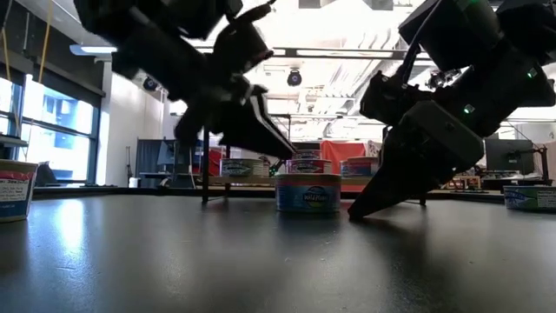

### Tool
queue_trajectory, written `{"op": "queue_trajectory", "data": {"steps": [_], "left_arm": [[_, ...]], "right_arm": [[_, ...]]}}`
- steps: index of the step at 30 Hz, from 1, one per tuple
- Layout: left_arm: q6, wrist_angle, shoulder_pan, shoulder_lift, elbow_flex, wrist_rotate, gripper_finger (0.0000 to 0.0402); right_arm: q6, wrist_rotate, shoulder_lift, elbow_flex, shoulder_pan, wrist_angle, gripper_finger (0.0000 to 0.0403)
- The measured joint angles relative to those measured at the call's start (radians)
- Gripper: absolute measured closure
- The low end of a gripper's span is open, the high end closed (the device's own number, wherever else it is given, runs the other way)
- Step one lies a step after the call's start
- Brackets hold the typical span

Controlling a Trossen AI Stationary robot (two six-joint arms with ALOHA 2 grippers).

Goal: Stack canned seafood by type on shelf
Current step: Stack the blue tuna can on top of the blue tuna can on the shelf

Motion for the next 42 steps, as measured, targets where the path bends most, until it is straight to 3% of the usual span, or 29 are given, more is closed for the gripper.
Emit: {"op": "queue_trajectory", "data": {"steps": [4, 10, 13, 19, 24, 30, 32, 36, 42], "left_arm": [[0.107, 0.083, 0.005, 0.08, 0.002, -0.015, 0.0325], [0.1, 0.105, 0.016, 0.129, 0.002, -0.08, 0.0311], [0.108, 0.1, 0.016, 0.126, 0.003, -0.077, 0.0326], [0.116, 0.098, 0.022, 0.124, 0.013, -0.047, 0.0393], [0.111, 0.075, 0.023, 0.128, 0.05, -0.019, 0.0398], [0.068, 0.07, 0.023, 0.129, 0.093, -0.006, 0.04], [0.043, 0.059, 0.025, 0.129, 0.109, 0.014, 0.04], [-0.026, 0.048, 0.04, 0.129, 0.13, 0.083, 0.0401], [-0.118, 0.055, 0.067, 0.128, 0.143, 0.154, 0.0401]], "right_arm": [[-0.032, 0.003, 0.001, 0.0, 0.0, 0.008, 0.0353], [-0.125, 0.04, -0.047, -0.005, 0.037, -0.018, 0.0353], [-0.179, 0.091, -0.12, -0.003, 0.07, -0.046, 0.0353], [-0.223, 0.189, -0.252, -0.002, 0.1, -0.175, 0.0347], [-0.353, 0.192, -0.277, -0.002, 0.096, -0.199, 0.0296], [-0.695, 0.206, -0.194, -0.001, 0.096, -0.162, 0.0192], [-0.803, 0.263, -0.155, -0.001, 0.097, -0.12, 0.017], [-0.948, 0.386, -0.104, -0.001, 0.097, -0.049, 0.0154], [-0.963, 0.373, -0.094, -0.001, 0.082, -0.039, 0.0153]]}}
